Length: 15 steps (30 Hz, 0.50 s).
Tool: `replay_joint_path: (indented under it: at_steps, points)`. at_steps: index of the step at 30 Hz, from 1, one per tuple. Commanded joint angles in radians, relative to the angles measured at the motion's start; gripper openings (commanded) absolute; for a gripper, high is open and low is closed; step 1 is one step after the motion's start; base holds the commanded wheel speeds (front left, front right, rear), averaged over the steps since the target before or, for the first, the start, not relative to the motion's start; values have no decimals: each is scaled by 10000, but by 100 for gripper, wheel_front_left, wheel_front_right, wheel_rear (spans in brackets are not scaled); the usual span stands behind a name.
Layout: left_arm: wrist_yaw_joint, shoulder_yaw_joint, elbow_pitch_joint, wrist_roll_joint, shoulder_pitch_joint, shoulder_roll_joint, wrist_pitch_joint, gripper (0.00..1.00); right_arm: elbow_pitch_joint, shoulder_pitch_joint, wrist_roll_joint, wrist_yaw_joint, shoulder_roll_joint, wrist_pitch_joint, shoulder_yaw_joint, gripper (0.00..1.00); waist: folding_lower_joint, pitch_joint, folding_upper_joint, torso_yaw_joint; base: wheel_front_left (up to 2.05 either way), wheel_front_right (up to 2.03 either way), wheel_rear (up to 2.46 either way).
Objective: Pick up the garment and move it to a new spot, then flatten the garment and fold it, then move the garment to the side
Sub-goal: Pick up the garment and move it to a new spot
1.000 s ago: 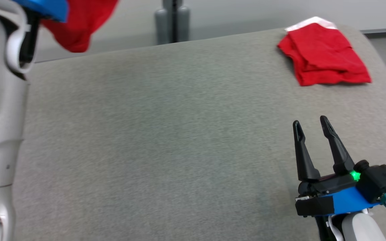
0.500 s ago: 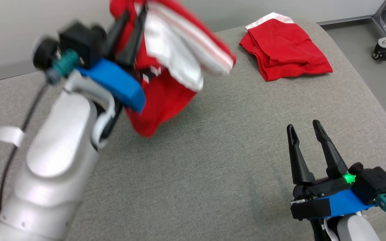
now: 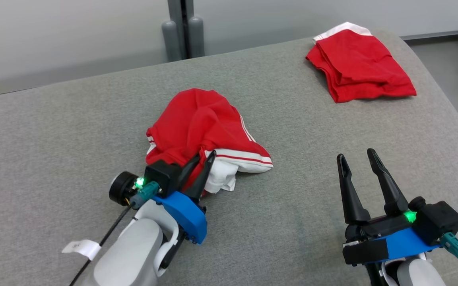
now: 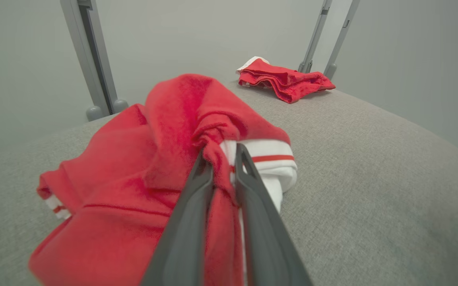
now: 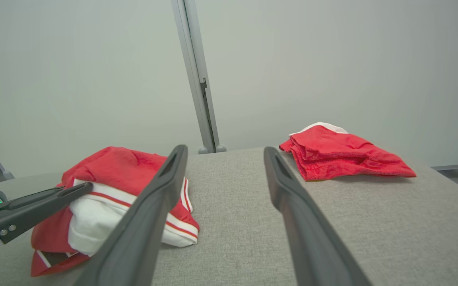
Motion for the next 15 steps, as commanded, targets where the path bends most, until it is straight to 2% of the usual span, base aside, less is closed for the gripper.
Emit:
replay_joint_path:
  at_steps: [1, 8, 15]
  points:
    - [87, -3, -6, 25, 103, -42, -192, 100, 52, 96, -27, 4, 6, -32, -12, 100, 0, -77, -1, 131, 0, 0, 0]
    - [672, 170, -609, 460, 394, 41, -933, 100, 335, 286, 101, 4, 7, -32, -60, 100, 0, -476, -1, 529, 0, 0, 0]
    - [1521, 1518, -1951, 580, 977, 526, -1061, 100, 438, 491, 130, 4, 5, -31, -306, 100, 0, -800, -1, 1016, 0, 0, 0]
